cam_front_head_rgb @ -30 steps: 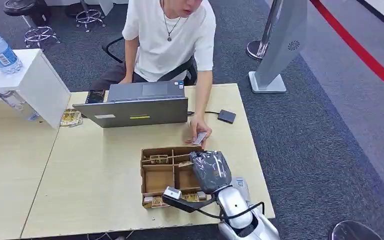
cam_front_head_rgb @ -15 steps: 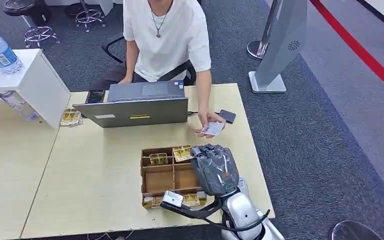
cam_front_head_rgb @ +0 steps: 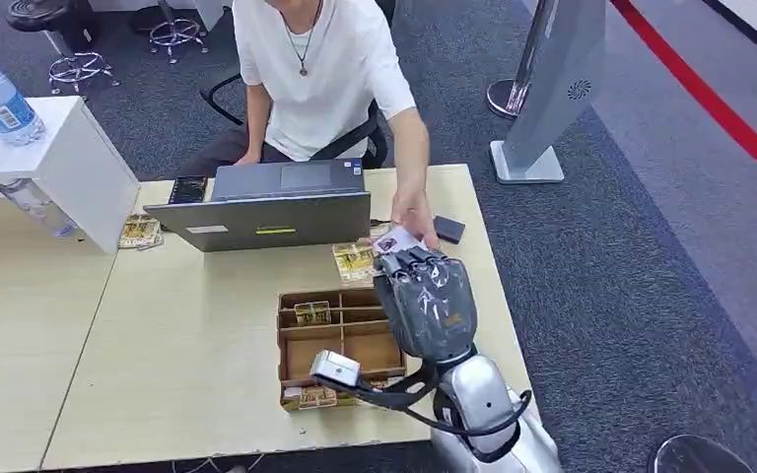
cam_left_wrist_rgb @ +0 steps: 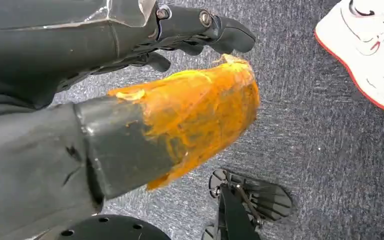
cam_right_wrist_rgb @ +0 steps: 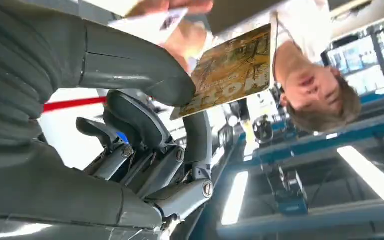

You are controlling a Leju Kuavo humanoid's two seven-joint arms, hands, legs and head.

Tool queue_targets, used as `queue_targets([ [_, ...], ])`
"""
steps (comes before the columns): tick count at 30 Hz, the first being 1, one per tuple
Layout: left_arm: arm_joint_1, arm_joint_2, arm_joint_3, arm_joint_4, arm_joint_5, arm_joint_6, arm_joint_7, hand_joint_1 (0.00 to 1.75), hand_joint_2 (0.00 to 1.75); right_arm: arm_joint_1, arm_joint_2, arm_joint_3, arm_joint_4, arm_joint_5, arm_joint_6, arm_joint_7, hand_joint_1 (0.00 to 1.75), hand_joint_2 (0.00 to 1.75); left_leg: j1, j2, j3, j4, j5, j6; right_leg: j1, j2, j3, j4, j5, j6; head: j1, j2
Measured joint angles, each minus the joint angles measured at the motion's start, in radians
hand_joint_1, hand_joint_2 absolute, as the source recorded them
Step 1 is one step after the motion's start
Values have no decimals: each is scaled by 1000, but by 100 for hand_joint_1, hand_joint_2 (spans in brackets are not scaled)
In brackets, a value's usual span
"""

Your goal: Pass the card to the sensor for recognition and then transmit it.

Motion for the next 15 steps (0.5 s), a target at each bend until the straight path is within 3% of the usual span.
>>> queue_targets([
  [7,-1,-1,0,0,-16,-11,0,0,0,-66,38,-38,78,49,0,12,175,175,0,0,0,0,0,0,0,0,0,0,0,0,0,0],
  [9,-1,-1,0,0,-17,-12,0,0,0,-77,44,-43,106,56,0,20,155,175,0,0,0,0,0,0,0,0,0,0,0,0,0,0],
  [10,-1,-1,0,0,-17,-14,0,0,0,-81,46,-46,122,61,2,23,98,175,0,0,0,0,0,0,0,0,0,0,0,0,0,0],
  [11,-1,0,0,0,-17,-14,1,0,0,-88,48,-48,138,63,7,30,26,175,0,0,0,0,0,0,0,0,0,0,0,0,0,0],
  [12,-2,0,0,0,-17,-15,1,0,0,-94,51,-52,154,64,13,32,0,175,0,0,0,0,0,0,0,0,0,0,0,0,0,0],
  [15,-2,0,0,0,-17,-19,2,0,0,-103,52,-59,193,64,34,46,0,175,0,0,0,0,0,0,0,0,0,0,0,0,0,0],
])
